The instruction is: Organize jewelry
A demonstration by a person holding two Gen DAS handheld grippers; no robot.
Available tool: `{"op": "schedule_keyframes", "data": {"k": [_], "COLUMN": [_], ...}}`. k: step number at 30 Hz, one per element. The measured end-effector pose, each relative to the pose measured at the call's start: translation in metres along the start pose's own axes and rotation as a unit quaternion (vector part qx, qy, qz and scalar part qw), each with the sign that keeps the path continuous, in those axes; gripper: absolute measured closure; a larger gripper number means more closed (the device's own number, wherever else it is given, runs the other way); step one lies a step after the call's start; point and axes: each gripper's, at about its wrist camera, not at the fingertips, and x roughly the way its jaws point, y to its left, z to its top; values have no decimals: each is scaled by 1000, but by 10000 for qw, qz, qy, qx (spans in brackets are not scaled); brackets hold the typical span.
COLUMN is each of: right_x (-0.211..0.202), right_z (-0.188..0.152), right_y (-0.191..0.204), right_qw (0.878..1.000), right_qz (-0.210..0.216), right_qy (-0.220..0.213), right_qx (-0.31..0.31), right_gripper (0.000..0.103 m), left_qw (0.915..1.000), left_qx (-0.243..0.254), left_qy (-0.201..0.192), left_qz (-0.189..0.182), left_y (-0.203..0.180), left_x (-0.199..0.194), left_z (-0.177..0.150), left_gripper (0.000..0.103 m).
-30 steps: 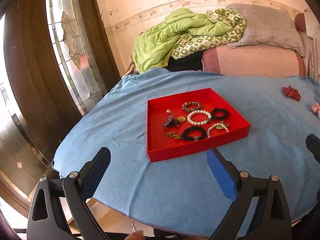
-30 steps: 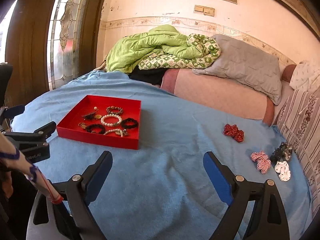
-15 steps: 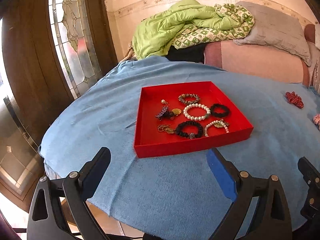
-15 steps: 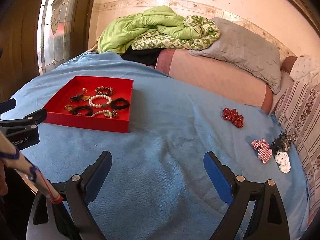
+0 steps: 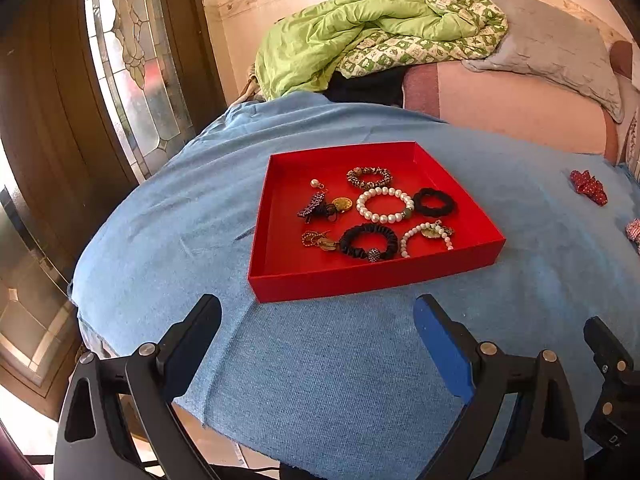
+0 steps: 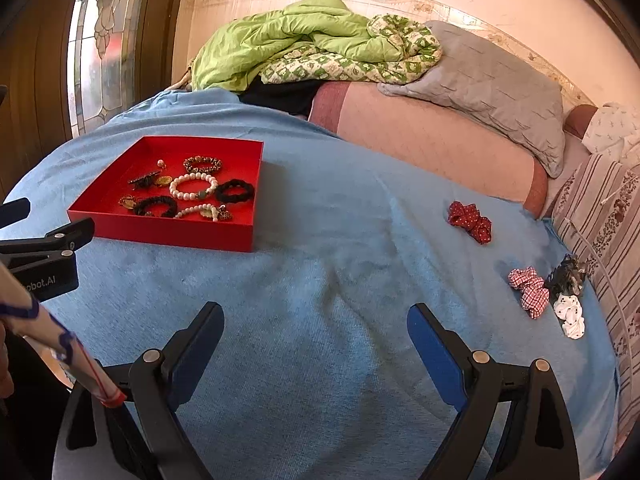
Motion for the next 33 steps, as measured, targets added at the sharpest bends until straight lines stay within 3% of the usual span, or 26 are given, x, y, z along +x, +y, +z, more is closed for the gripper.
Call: {"op": "schedule_keyframes", "data": {"k": [33], "right_x": [-2], "right_z": [-2], "right_y": [-4], "right_qw": [10000], "right_qz": [-33], "right_qy": [35], "right_qx": [19], "right_gripper": [8], "left_qw": [9998], "left_qx": [140], "left_qy": [11], "left_qz": [127], "left_y": [-3], "left_x": [-2], "left_z": [-4], "left_gripper": [7]}}
